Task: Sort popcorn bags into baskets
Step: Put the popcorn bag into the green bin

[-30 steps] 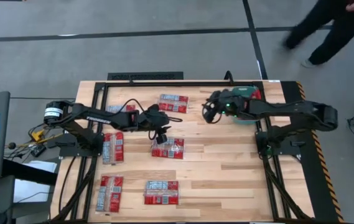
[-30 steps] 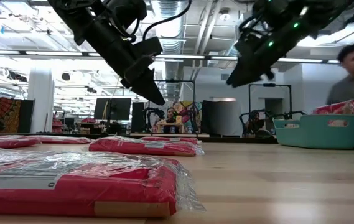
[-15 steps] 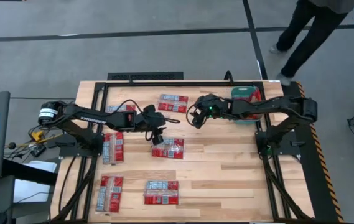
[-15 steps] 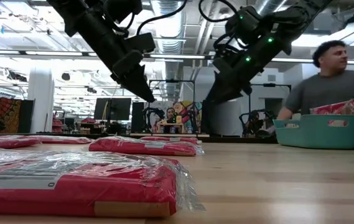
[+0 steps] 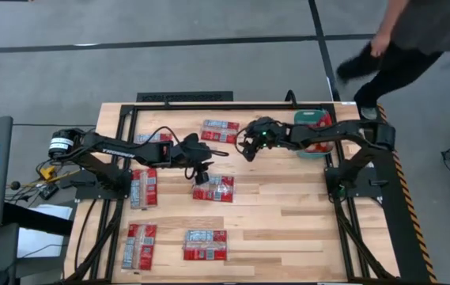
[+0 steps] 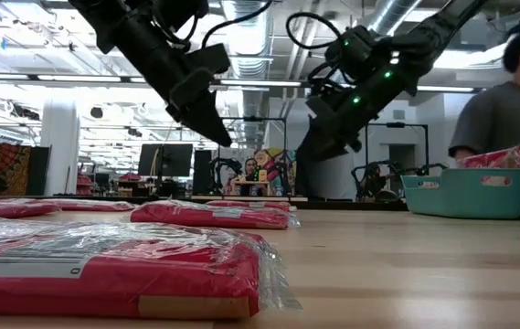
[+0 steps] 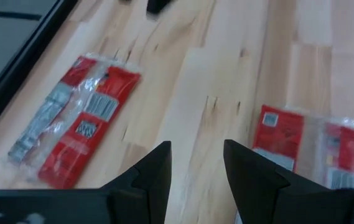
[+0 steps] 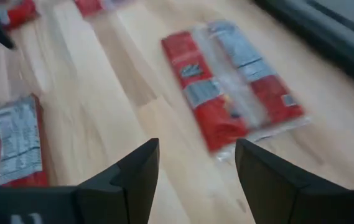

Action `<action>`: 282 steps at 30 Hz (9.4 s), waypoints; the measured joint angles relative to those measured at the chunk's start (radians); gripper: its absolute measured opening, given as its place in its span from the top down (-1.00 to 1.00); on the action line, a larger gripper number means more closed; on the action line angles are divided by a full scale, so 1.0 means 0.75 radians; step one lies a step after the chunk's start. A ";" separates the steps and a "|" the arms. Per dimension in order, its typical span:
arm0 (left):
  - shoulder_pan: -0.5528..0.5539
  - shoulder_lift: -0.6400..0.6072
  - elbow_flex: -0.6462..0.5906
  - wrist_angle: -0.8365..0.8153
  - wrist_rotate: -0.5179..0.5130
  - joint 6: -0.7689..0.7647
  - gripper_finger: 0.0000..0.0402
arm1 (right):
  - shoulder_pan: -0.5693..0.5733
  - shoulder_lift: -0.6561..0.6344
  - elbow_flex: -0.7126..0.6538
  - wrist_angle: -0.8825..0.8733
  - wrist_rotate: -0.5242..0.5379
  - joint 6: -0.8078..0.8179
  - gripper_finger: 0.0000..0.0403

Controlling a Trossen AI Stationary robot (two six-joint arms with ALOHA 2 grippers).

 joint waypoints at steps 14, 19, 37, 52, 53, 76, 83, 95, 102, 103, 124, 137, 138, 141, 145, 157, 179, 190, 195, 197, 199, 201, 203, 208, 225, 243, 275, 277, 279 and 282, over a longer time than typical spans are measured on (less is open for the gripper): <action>-0.008 0.000 0.001 -0.024 -0.002 -0.015 0.31 | -0.035 0.415 0.362 -0.112 0.017 -0.094 -0.17; -0.016 0.000 0.001 -0.056 -0.023 -0.019 0.31 | -0.058 0.530 0.517 -0.393 0.040 -0.099 -0.11; 0.000 0.001 0.001 0.102 -0.022 0.141 0.31 | 0.002 0.510 0.568 -0.577 0.062 -0.049 0.97; -0.024 -0.282 -0.415 0.663 0.048 0.104 0.31 | 0.039 -0.186 -0.048 -0.137 0.028 0.054 0.98; -0.024 -0.324 -0.459 0.699 0.048 0.090 0.31 | 0.044 -0.238 -0.090 -0.105 0.016 0.072 0.98; -0.066 -0.612 -0.654 0.709 0.011 0.026 0.31 | 0.536 -0.964 -0.381 -0.053 0.171 0.175 0.99; -0.066 -0.612 -0.654 0.704 0.011 0.010 0.31 | 0.550 -0.963 -0.381 -0.050 0.193 0.173 0.99; -0.066 -0.612 -0.654 0.644 0.019 -0.033 0.31 | 0.627 -1.236 -0.380 -0.227 0.371 0.158 0.99; -0.066 -0.612 -0.653 0.527 0.019 -0.034 0.31 | 0.740 -1.486 -0.380 -0.546 0.687 0.303 0.99; -0.066 -0.612 -0.653 0.493 0.019 -0.034 0.31 | 0.753 -1.501 -0.380 -0.571 0.703 0.315 0.99; 0.078 -0.612 -0.653 0.151 -0.117 0.274 0.33 | 0.870 -1.637 -0.378 -0.712 0.897 0.371 0.99; 0.169 -0.621 -0.642 0.326 0.070 0.012 0.33 | 0.892 -1.683 -0.374 -0.709 0.885 0.334 0.99; 0.161 -0.645 -0.648 0.365 0.169 0.019 0.33 | 0.892 -1.688 -0.373 -0.709 0.885 0.334 0.99; 0.109 -0.755 -0.707 0.573 0.418 0.097 0.33 | 0.892 -1.686 -0.372 -0.718 0.895 0.330 0.99; 0.039 -0.980 -0.840 0.639 0.352 0.146 0.33 | 0.892 -1.686 -0.372 -0.717 0.897 0.330 0.99; -0.005 -1.670 -1.068 0.424 0.251 0.200 0.33 | 0.892 -1.703 -0.372 -0.727 0.896 0.313 0.99; -0.004 -1.919 -1.051 -0.006 0.091 0.206 0.33 | 0.892 -1.831 -0.372 -0.839 0.918 0.338 0.99; -0.004 -1.918 -1.050 -0.009 0.091 0.221 0.33 | 0.894 -1.809 -0.382 -1.080 0.878 0.595 0.99; -0.004 -1.918 -1.050 -0.009 0.090 0.221 0.33 | 0.909 -1.796 -0.382 -1.128 0.882 0.650 0.99; -0.004 -1.918 -1.050 -0.009 0.090 0.221 0.33 | 0.908 -1.796 -0.381 -1.124 0.885 0.646 0.99; -0.004 -1.918 -1.050 -0.010 0.090 0.221 0.33 | 0.908 -1.796 -0.381 -1.124 0.888 0.629 0.99; -0.004 -1.918 -1.050 -0.010 0.090 0.221 0.33 | 0.908 -1.796 -0.381 -1.124 0.889 0.629 0.99; -0.004 -1.918 -1.050 -0.010 0.090 0.221 0.33 | 0.908 -1.796 -0.381 -1.125 0.889 0.628 0.99; -0.004 -1.918 -1.049 -0.010 0.090 0.221 0.33 | 0.908 -1.796 -0.381 -1.125 0.898 0.625 0.99; -0.004 -1.918 -1.049 -0.011 0.089 0.222 0.33 | 0.908 -1.796 -0.380 -1.125 0.892 0.618 0.99; -0.004 -1.918 -1.049 -0.011 0.090 0.222 0.33 | 0.908 -1.775 -0.378 -1.112 0.904 0.618 0.99; -0.004 -1.918 -1.049 -0.010 0.090 0.222 0.33 | 0.657 -1.764 -0.331 -1.217 0.966 0.683 0.99; -0.004 -1.918 -1.049 -0.010 0.090 0.222 0.33 | 0.650 -1.765 -0.331 -1.216 0.957 0.681 0.99; -0.004 -1.918 -1.049 -0.010 0.090 0.222 0.33 | 0.651 -1.765 -0.331 -1.217 0.955 0.680 0.99; -0.004 -1.918 -1.049 -0.010 0.090 0.222 0.33 | 0.653 -1.765 -0.331 -1.217 0.949 0.679 0.99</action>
